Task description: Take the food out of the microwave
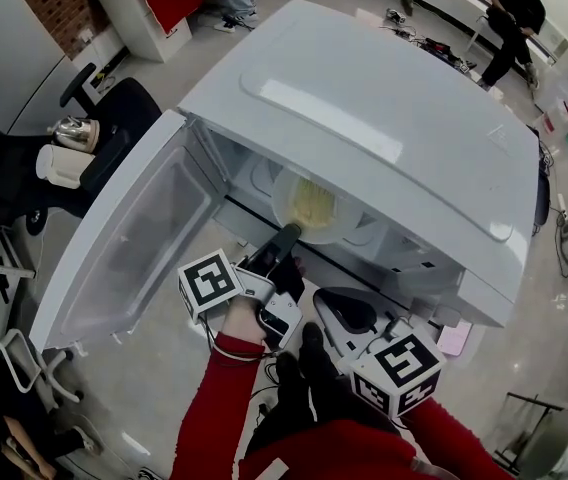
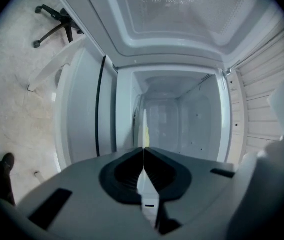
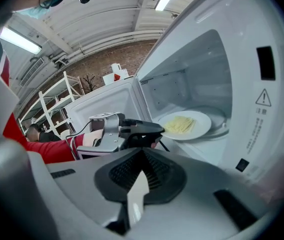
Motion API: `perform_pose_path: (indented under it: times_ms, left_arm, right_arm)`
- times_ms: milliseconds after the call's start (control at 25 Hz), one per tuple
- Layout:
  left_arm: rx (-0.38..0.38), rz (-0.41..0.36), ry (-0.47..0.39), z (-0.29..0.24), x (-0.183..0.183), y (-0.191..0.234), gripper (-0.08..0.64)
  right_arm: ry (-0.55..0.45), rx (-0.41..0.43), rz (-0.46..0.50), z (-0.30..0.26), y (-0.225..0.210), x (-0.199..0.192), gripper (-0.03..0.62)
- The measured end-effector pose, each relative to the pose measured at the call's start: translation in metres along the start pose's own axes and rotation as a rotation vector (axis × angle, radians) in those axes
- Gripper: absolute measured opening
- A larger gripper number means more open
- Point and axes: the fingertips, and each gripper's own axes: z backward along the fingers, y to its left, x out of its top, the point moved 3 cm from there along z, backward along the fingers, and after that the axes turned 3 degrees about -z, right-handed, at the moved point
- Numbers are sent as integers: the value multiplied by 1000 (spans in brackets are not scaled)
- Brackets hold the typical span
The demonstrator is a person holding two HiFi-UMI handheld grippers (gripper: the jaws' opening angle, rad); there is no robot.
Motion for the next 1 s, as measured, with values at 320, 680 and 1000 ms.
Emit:
perform_pose_path:
  times_ms: [320, 680, 1000]
  left_arm:
    - [-36, 18, -68, 27, -5, -3, 17]
    - [-60, 17, -160, 77, -8, -11, 17]
    - [-55, 30, -276, 133, -6, -11, 17]
  right_arm:
    - [-2, 30, 36, 6, 3, 4, 11]
    - [-1, 82, 97, 5, 15, 6, 11]
    - [16, 143, 156, -7, 42, 4, 11]
